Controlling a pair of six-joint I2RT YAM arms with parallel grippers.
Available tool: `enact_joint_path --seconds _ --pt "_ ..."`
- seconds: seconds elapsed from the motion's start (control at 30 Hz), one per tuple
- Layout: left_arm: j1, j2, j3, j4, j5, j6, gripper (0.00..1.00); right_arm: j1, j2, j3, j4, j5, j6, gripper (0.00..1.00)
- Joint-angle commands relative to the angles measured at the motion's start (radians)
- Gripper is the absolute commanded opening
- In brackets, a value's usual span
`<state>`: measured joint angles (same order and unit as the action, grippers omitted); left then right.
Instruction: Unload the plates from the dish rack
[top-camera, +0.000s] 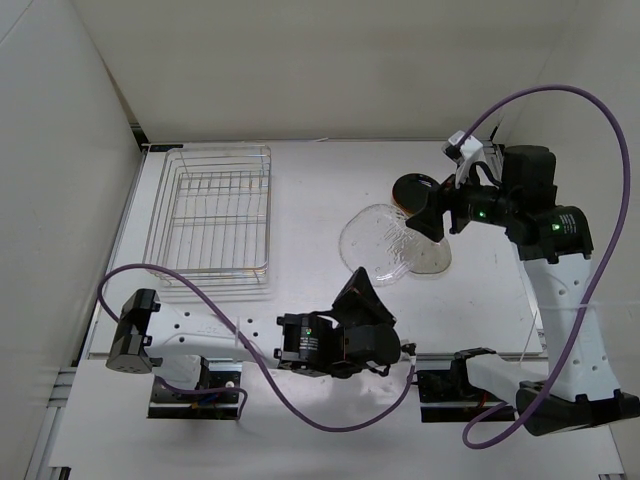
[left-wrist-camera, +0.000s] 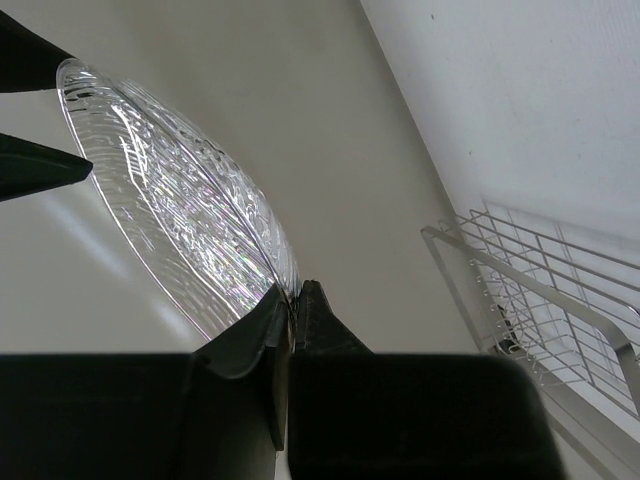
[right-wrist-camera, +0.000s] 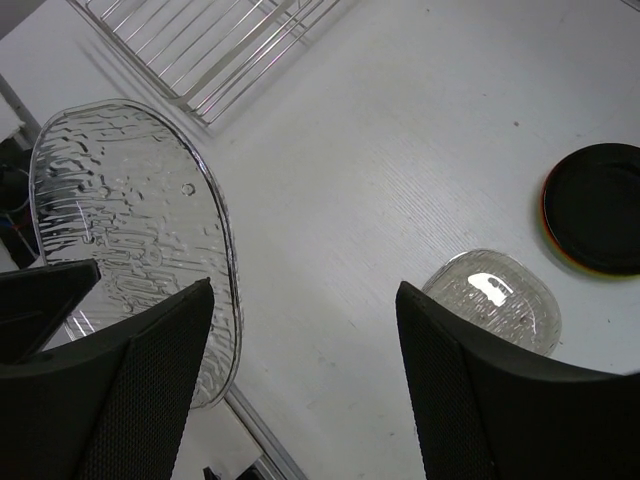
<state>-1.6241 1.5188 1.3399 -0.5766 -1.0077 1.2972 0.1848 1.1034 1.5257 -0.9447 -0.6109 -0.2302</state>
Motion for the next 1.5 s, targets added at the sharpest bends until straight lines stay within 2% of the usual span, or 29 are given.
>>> enact_joint_path --seconds 0.0,0.17,0.27,0.43,0.53,0.67,0.83,0.9,0.93,1.07,1.17,1.2,1.3,1.33,1.47 --pt "0.007 -0.003 0.044 0.003 -0.002 -0.009 0.11 0.004 -0.026 0.001 -0.005 -0.035 -0.023 0.77" --pt "0.017 0.026 0.082 0.003 0.007 -0.009 0.11 0.015 -0.027 -0.009 -0.014 -0.035 -0.032 0.7" --pt "0.026 0.038 0.105 0.003 0.008 -0.009 0.11 0.033 -0.017 -0.033 -0.023 -0.035 -0.032 0.61" --pt "0.035 0.047 0.105 0.012 0.008 -0.009 0.11 0.053 -0.017 -0.044 -0.023 -0.035 -0.043 0.34" --pt "0.035 0.047 0.114 0.012 0.008 -0.009 0.11 0.053 -0.017 -0.044 -0.023 -0.026 -0.043 0.24" --pt "0.044 0.058 0.123 -0.026 0.017 -0.029 0.11 0.053 -0.027 -0.044 -0.023 -0.015 -0.043 0.18" --pt "0.053 0.067 0.133 -0.063 0.026 -0.059 0.11 0.053 -0.036 -0.062 -0.014 -0.015 -0.032 0.02" --pt "0.053 0.067 0.143 -0.078 0.035 -0.068 0.26 0.053 -0.046 -0.076 0.007 -0.004 -0.005 0.0" --pt "0.064 0.067 0.143 -0.078 0.035 -0.068 0.3 0.053 -0.047 -0.088 0.017 0.005 0.006 0.0" --pt "0.082 0.076 0.163 -0.088 0.035 -0.078 0.54 0.053 -0.056 -0.11 0.055 0.016 0.051 0.0" --pt "0.105 0.076 0.185 -0.088 0.044 -0.078 0.76 0.053 -0.056 -0.131 0.078 0.048 0.092 0.0" --pt "0.119 0.076 0.194 -0.098 0.044 -0.087 1.0 0.053 -0.056 -0.131 0.102 0.071 0.107 0.0" --pt "0.148 0.067 0.194 -0.118 0.044 -0.096 1.0 0.033 -0.056 -0.192 0.217 0.241 0.234 0.0" --pt "0.158 0.055 0.203 -0.13 0.044 -0.128 1.0 0.016 -0.056 -0.217 0.251 0.373 0.274 0.0" --pt "0.246 0.03 0.296 -0.186 0.053 -0.226 1.0 -0.097 -0.056 -0.401 0.409 0.503 0.413 0.0"
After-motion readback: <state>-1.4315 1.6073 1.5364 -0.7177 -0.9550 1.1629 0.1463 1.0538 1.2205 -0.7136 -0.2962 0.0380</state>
